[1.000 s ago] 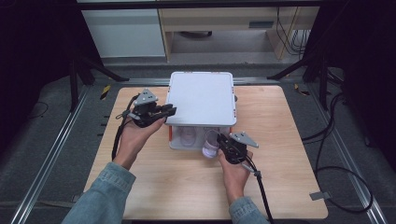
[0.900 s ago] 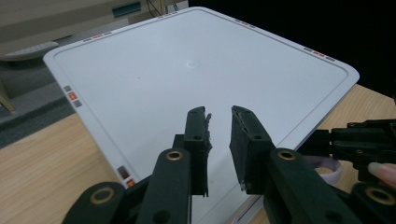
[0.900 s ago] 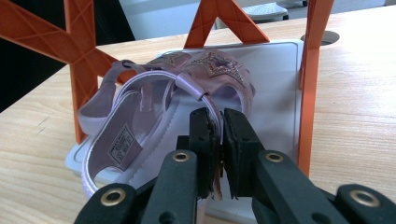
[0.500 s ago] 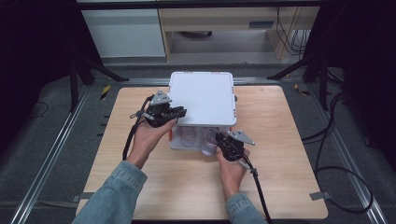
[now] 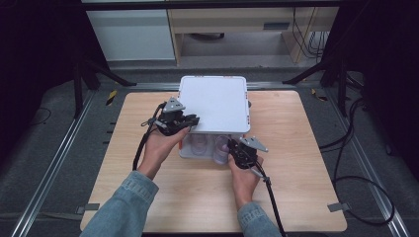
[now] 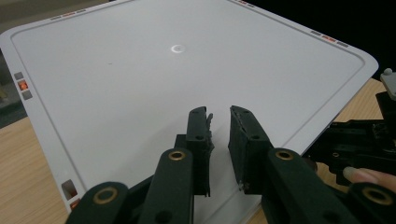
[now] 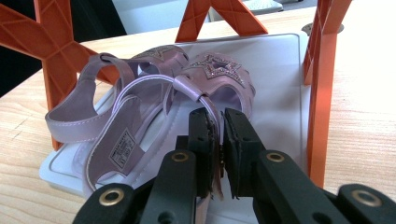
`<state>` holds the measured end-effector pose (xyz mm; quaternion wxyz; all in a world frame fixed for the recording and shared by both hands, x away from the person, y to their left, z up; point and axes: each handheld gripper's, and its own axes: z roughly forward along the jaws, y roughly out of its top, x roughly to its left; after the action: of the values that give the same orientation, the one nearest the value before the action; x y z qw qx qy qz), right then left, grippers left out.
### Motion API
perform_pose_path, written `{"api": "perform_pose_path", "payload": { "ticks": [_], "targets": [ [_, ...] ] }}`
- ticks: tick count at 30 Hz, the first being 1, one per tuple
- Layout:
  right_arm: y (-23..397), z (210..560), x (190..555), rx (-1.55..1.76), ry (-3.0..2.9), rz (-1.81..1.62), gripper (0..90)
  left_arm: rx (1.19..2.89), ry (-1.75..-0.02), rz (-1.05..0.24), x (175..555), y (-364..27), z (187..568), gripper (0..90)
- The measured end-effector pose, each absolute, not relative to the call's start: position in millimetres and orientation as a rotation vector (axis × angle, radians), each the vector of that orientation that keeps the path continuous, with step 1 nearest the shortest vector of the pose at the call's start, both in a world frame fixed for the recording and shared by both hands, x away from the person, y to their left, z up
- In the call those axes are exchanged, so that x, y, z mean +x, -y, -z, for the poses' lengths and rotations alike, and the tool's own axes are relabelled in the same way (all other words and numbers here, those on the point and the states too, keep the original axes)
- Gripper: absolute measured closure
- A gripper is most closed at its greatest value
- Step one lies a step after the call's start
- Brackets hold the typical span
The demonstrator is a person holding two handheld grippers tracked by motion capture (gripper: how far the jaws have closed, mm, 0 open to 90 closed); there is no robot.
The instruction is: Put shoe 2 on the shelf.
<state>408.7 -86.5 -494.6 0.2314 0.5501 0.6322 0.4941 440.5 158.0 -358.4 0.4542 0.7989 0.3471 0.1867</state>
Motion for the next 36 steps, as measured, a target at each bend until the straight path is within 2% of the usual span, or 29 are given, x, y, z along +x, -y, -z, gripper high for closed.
{"api": "perform_pose_path", "payload": {
  "ticks": [12, 16, 18, 20, 24, 27, 30, 36],
  "targets": [
    [84.1, 495.8, 412.2, 1.494, -1.761, -1.351, 77.3, 1.98, -0.863, -0.46, 440.3, -155.9, 360.5, 77.2],
    [86.0, 492.9, 413.3, 1.499, -1.783, -1.406, 61.0, 1.982, -0.868, -0.453, 440.2, -156.5, 360.1, 77.2],
    [88.3, 488.8, 411.5, 1.483, -1.796, -1.434, 59.3, 1.981, -0.872, -0.446, 440.4, -156.7, 360.2, 77.3],
    [91.4, 482.6, 407.8, 1.466, -1.799, -1.483, 62.1, 1.981, -0.875, -0.443, 440.5, -156.7, 360.2, 77.5],
    [96.7, 473.6, 400.1, 1.451, -1.845, -1.559, 77.1, 1.994, -0.882, -0.441, 440.5, -155.5, 358.8, 78.1],
    [98.9, 470.0, 393.4, 1.446, -1.908, -1.618, 85.1, 1.999, -0.887, -0.431, 441.0, -154.9, 357.9, 79.2],
    [98.7, 468.7, 386.7, 1.422, -1.989, -1.646, 88.9, 2.006, -0.892, -0.428, 440.9, -154.1, 356.9, 80.2],
    [94.0, 473.4, 379.4, 1.378, -2.151, -1.635, 89.8, 2.02, -0.895, -0.425, 441.1, -152.5, 355.3, 82.1]
  ]
}}
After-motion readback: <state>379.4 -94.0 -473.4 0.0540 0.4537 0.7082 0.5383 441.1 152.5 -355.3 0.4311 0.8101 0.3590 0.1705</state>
